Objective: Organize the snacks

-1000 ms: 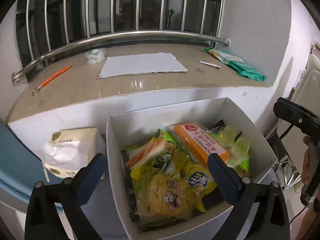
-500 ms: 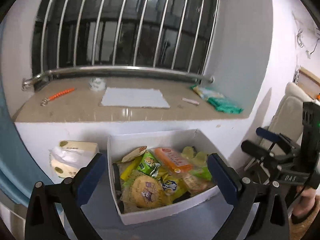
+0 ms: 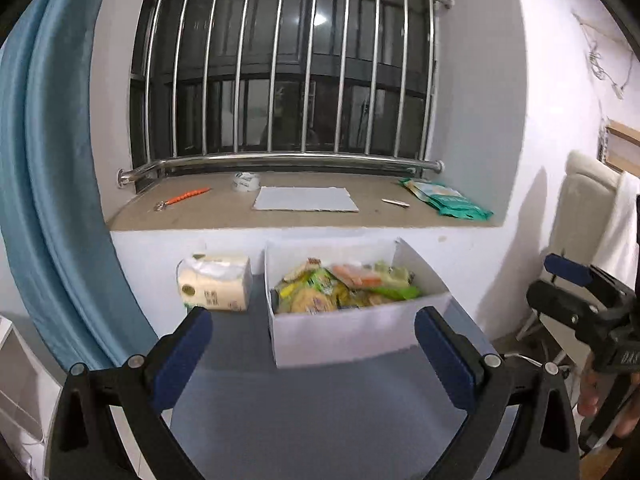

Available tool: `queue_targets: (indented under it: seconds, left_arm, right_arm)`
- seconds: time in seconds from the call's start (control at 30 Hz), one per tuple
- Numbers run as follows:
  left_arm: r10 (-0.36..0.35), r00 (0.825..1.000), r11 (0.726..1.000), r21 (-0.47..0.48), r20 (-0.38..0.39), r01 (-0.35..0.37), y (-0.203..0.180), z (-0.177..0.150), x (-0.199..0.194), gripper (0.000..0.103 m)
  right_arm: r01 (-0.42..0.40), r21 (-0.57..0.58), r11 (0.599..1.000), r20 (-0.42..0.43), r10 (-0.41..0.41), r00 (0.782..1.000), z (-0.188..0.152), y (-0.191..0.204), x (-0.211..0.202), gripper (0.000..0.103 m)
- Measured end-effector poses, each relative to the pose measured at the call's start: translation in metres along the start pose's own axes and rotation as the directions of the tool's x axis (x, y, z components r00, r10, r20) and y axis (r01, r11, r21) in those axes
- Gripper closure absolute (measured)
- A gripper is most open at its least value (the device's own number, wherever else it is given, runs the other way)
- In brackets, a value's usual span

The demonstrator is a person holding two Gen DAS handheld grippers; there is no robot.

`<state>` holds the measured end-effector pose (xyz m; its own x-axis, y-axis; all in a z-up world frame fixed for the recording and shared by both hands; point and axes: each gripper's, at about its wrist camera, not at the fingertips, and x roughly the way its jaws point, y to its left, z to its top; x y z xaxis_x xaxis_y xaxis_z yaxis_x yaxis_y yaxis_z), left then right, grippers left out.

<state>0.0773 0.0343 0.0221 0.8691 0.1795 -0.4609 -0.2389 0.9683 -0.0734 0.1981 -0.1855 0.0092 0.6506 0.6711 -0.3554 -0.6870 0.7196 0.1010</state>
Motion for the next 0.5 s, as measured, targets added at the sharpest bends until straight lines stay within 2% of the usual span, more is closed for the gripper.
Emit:
queue_targets:
  seconds: [0.2,0.3,0.37,0.43,0.5]
  left_arm:
    - [0.044,0.999,0.999,-0.003,-0.008,-0.044,-0.014,-0.039,-0.038,0.000]
    - [0.008,1.000,0.998,-0.054,-0.018,-0.009,-0.018,-0.056,-0.054,0.000]
    - [-0.047,0.999,0.998,-0.049,-0.016,0.046,-0.022,-0.061,-0.064,0.000]
    - [-0.025,1.000,0.999,-0.030,-0.007,0.024,-0.027,-0.060,-0.071,0.000]
    - [-0.017,1.000,1.000,-0.026,0.009,0.017,-0.029,-0.059,-0.076,0.000]
  right_arm:
    - [-0.002,0.029,1.000,-0.006,0.002,1.000,-0.028,0.014,-0.045,0.000]
    - [0.025,0.054,0.998,0.002,-0.025,1.000,-0.048,0.020,-0.062,0.000]
    - [0.015,0.061,0.998,-0.008,-0.015,1.000,-0.062,0.026,-0.070,0.000]
    - [-0.006,0.040,0.999,-0.027,0.007,1.000,-0.068,0.032,-0.072,0.000]
    - [0.013,0.022,1.000,-0.029,-0.012,1.000,-0.068,0.034,-0.074,0.000]
